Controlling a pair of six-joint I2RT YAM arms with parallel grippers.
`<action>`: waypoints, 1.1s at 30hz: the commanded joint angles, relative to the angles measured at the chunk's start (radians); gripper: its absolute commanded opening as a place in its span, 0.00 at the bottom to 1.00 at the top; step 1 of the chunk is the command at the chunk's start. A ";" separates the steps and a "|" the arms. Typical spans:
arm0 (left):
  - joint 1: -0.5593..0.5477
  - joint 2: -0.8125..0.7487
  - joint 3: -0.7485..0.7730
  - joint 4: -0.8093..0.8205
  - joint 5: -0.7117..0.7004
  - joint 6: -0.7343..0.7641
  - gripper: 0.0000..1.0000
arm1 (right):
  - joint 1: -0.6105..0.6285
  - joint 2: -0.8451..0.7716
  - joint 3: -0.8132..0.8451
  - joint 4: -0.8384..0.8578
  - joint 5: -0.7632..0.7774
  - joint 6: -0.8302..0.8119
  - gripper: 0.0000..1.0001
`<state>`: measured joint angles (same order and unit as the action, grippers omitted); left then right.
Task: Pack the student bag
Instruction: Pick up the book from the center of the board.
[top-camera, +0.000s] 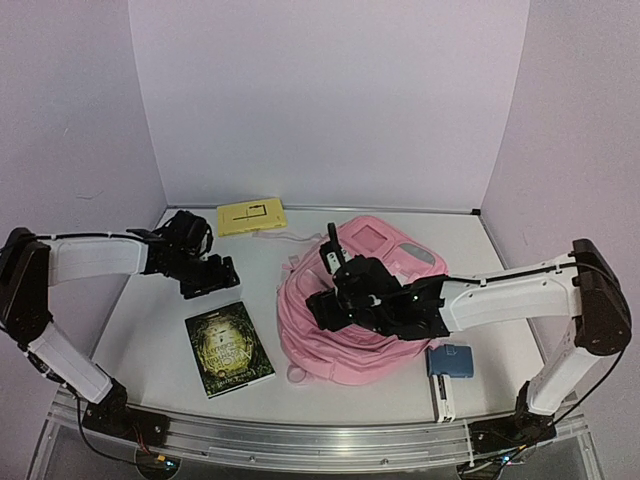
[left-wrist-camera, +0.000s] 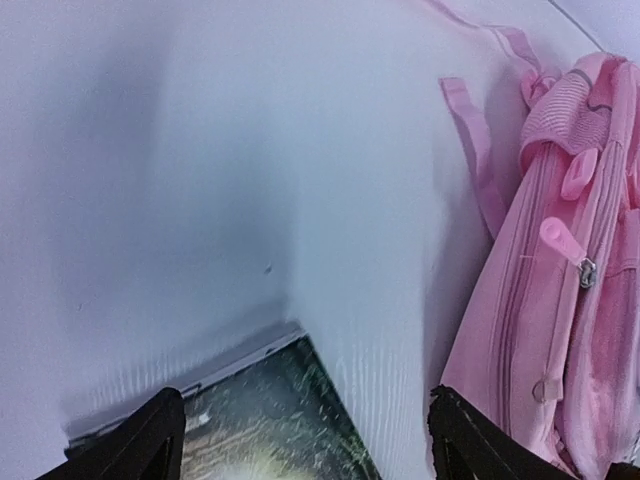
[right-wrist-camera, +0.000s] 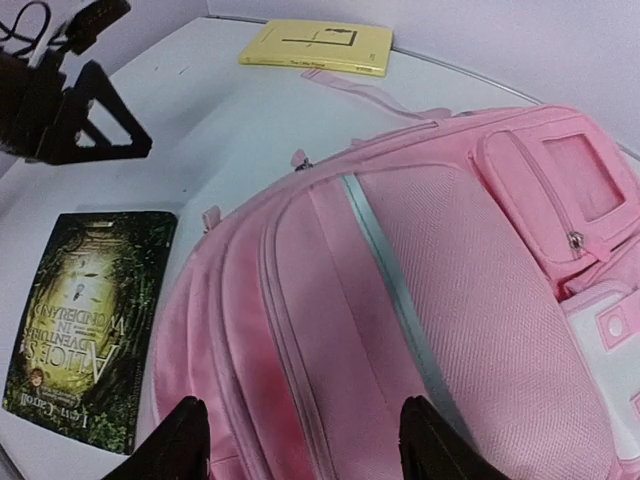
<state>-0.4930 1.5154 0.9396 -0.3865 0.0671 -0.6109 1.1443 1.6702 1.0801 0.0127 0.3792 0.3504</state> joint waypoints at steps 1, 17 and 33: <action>0.028 -0.161 -0.149 -0.116 -0.020 -0.223 0.89 | 0.011 0.016 0.107 0.015 -0.169 0.048 0.80; 0.131 -0.392 -0.464 -0.018 0.102 -0.418 0.88 | 0.021 0.439 0.413 0.011 -0.551 0.306 0.77; 0.131 -0.339 -0.546 0.122 0.181 -0.459 0.67 | -0.013 0.657 0.517 -0.013 -0.563 0.413 0.73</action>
<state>-0.3660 1.1662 0.4180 -0.2959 0.2317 -1.0501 1.1419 2.2502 1.5684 0.0448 -0.1976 0.7397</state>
